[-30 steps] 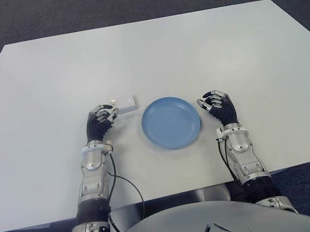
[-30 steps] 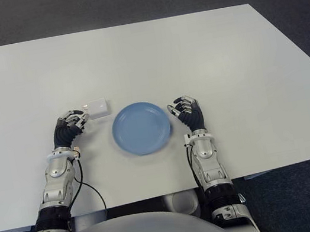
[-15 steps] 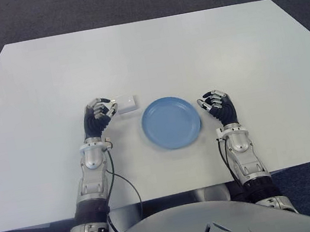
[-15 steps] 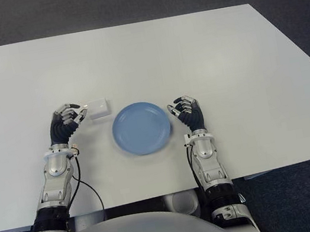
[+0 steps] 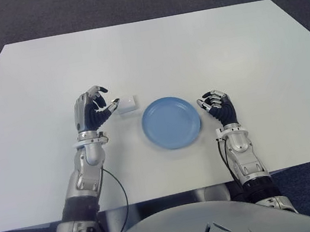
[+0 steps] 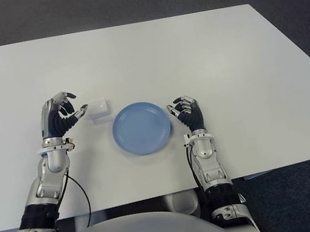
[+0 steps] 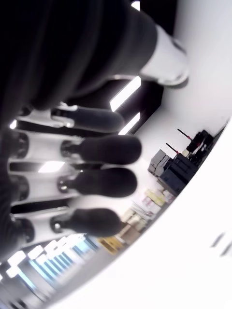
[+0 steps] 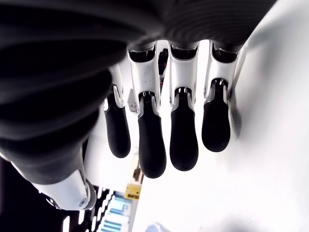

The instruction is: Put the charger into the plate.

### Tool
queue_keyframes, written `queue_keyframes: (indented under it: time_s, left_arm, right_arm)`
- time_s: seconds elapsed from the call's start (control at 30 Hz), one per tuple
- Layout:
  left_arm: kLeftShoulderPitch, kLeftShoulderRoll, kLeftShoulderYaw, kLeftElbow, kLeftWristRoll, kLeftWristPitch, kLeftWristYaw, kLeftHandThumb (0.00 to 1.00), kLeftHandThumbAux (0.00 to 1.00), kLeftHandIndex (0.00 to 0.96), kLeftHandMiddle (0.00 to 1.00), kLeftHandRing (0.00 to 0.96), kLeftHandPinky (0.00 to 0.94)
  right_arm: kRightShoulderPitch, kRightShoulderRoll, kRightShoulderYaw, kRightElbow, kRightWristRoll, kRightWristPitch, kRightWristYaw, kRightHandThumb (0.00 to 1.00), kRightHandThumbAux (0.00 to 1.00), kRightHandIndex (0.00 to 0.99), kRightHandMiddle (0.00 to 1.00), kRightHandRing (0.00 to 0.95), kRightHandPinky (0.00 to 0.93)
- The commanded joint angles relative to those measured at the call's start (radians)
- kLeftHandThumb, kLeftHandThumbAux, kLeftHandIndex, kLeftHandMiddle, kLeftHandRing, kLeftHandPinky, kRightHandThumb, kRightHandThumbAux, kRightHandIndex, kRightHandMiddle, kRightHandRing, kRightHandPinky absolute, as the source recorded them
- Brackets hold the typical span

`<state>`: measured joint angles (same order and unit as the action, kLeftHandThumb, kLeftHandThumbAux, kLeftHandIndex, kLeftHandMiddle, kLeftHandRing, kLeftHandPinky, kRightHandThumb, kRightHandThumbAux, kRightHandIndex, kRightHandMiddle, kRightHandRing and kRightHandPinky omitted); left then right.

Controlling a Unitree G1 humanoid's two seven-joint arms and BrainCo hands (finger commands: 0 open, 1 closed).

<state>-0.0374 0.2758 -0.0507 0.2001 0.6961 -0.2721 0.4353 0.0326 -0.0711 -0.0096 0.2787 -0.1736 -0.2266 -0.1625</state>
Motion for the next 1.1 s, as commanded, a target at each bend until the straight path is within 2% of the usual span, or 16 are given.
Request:
queue_keyframes:
  time_s: [0.03, 0.13, 0.17, 0.23, 0.33, 0.4, 0.5, 0.57, 0.63, 0.83, 1.1]
  left_arm:
    - [-0.050, 0.063, -0.053, 0.019, 0.133, 0.076, 0.023, 0.699, 0.718, 0.425, 0.537, 0.540, 0.504]
    - [-0.056, 0.076, -0.067, 0.021, 0.150, 0.098, 0.026, 0.695, 0.716, 0.420, 0.457, 0.471, 0.454]
    - [-0.059, 0.088, -0.077, 0.022, 0.171, 0.125, 0.010, 0.695, 0.716, 0.420, 0.449, 0.464, 0.449]
    - [-0.064, 0.105, -0.093, 0.019, 0.201, 0.172, -0.020, 0.570, 0.642, 0.294, 0.342, 0.348, 0.355]
    - [-0.073, 0.118, -0.115, 0.007, 0.224, 0.231, -0.068, 0.558, 0.560, 0.209, 0.250, 0.235, 0.248]
    - [-0.079, 0.128, -0.131, -0.002, 0.233, 0.259, -0.099, 0.571, 0.441, 0.085, 0.132, 0.114, 0.101]
    - [-0.084, 0.138, -0.149, -0.013, 0.238, 0.286, -0.126, 0.575, 0.365, 0.027, 0.061, 0.046, 0.033]
    - [-0.097, 0.148, -0.169, -0.007, 0.251, 0.301, -0.148, 0.575, 0.335, 0.014, 0.034, 0.023, 0.016]
    - [-0.123, 0.158, -0.199, 0.024, 0.275, 0.313, -0.165, 0.552, 0.252, 0.005, 0.014, 0.009, 0.006]
    - [-0.179, 0.170, -0.258, 0.102, 0.299, 0.335, -0.178, 0.510, 0.161, 0.000, 0.001, 0.000, 0.000]
    - [-0.251, 0.185, -0.322, 0.210, 0.301, 0.339, -0.210, 0.491, 0.120, 0.000, 0.000, 0.000, 0.000]
  right_arm:
    - [0.005, 0.005, 0.006, 0.010, -0.006, 0.020, -0.004, 0.704, 0.730, 0.431, 0.627, 0.631, 0.628]
    - [0.006, 0.005, 0.007, 0.010, -0.006, 0.021, -0.005, 0.704, 0.730, 0.431, 0.627, 0.632, 0.628]
    - [0.006, 0.005, 0.007, 0.010, -0.006, 0.022, -0.006, 0.703, 0.730, 0.431, 0.627, 0.632, 0.628]
    - [0.006, 0.005, 0.008, 0.010, -0.006, 0.022, -0.006, 0.704, 0.730, 0.431, 0.628, 0.632, 0.628]
    - [0.007, 0.006, 0.008, 0.011, -0.004, 0.019, -0.006, 0.703, 0.730, 0.431, 0.629, 0.632, 0.627]
    - [0.007, 0.006, 0.008, 0.011, -0.002, 0.016, -0.006, 0.704, 0.730, 0.431, 0.629, 0.631, 0.627]
    - [0.008, 0.007, 0.008, 0.010, -0.002, 0.016, -0.006, 0.704, 0.730, 0.431, 0.629, 0.631, 0.627]
    - [0.008, 0.007, 0.007, 0.009, -0.002, 0.016, -0.007, 0.704, 0.730, 0.431, 0.629, 0.632, 0.628]
    - [0.008, 0.008, 0.006, 0.008, -0.002, 0.016, -0.009, 0.704, 0.730, 0.431, 0.628, 0.633, 0.630]
    - [0.009, 0.009, 0.004, 0.010, 0.000, 0.007, -0.009, 0.705, 0.730, 0.430, 0.626, 0.635, 0.631]
    - [0.011, 0.011, 0.002, 0.012, 0.004, 0.002, -0.010, 0.705, 0.730, 0.430, 0.628, 0.638, 0.635]
